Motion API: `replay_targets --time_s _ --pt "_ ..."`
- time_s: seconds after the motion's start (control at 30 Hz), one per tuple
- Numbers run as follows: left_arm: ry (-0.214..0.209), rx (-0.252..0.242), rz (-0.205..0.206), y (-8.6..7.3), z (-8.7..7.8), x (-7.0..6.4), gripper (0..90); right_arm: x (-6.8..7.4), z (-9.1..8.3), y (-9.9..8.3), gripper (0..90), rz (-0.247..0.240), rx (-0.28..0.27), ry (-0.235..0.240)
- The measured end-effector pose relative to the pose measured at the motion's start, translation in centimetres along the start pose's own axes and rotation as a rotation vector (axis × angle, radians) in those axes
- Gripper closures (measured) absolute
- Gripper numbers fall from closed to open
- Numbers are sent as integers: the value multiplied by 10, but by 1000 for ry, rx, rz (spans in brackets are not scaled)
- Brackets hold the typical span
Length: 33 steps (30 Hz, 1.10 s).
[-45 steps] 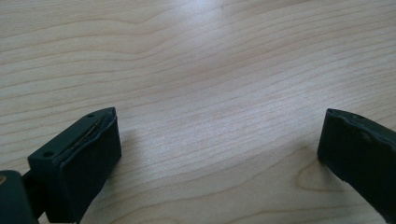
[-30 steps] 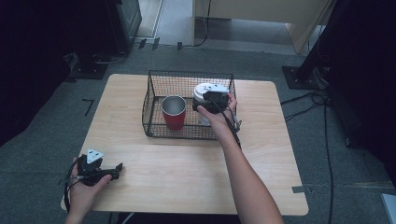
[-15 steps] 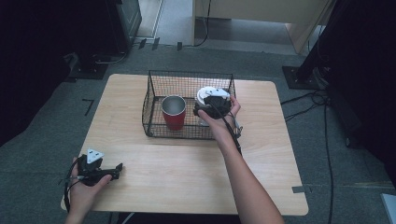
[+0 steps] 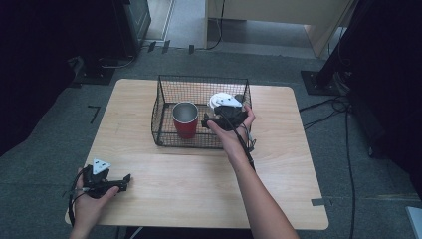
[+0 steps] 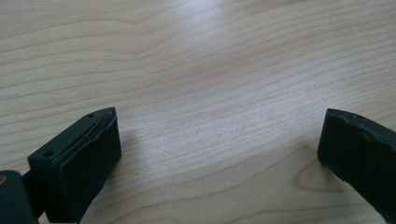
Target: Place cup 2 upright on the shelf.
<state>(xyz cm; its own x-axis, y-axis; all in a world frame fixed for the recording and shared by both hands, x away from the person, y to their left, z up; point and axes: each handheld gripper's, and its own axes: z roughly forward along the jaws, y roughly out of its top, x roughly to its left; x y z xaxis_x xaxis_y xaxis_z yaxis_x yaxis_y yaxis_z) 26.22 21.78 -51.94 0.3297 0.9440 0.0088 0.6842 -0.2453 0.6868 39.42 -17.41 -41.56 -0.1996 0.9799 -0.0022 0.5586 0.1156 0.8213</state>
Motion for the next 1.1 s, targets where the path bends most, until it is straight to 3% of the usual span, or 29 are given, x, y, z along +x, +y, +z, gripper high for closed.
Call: replay_targets --time_s 0.13,0.23,0.73,1.1 --pt "0 0 0 0 0 0 2 1 -3 -2 0 3 5 -3" --pt "0 0 1 0 0 0 2 3 -7 -3 0 -15 -2 -38" --pt "0 0 1 0 0 0 2 -3 -26 -18 0 -3 -5 -16" --pt "1 0 2 0 0 0 2 -10 -48 -32 0 -46 -49 15"
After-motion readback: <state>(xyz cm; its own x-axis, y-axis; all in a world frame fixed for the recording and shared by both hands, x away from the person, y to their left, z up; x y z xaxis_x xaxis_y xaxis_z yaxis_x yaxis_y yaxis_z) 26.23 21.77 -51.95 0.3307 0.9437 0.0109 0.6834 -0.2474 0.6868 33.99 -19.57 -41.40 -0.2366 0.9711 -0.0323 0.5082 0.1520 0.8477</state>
